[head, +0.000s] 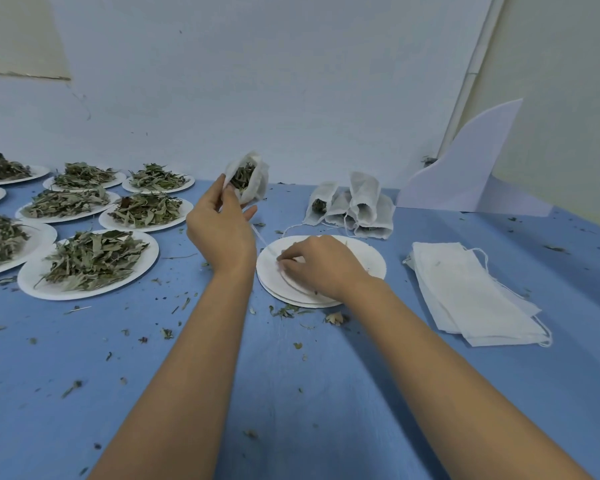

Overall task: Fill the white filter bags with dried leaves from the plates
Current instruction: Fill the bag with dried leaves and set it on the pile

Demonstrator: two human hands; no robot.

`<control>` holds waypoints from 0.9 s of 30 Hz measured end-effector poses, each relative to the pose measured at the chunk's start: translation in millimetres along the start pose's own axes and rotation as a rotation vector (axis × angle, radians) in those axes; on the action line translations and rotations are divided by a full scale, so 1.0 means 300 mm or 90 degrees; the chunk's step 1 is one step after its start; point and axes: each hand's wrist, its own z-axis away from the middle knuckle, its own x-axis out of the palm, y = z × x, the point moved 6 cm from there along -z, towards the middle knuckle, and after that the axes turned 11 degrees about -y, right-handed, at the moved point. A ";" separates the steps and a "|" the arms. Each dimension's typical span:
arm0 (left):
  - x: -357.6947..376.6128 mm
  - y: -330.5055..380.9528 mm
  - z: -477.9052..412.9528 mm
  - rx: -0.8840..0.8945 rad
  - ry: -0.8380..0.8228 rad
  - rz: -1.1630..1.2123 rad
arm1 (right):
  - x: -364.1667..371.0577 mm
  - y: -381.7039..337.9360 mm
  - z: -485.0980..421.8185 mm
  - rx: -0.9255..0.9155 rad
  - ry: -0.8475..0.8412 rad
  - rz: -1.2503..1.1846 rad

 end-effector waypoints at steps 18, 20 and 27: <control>-0.011 -0.163 0.009 -0.113 0.003 -0.027 | -0.069 0.300 0.140 0.318 0.308 -0.406; -0.002 -0.201 0.020 -0.154 -0.009 0.009 | -0.054 0.300 0.135 0.304 0.320 -0.461; 0.000 -0.230 0.036 -0.161 -0.004 0.044 | 0.002 0.198 0.082 0.204 0.182 -0.440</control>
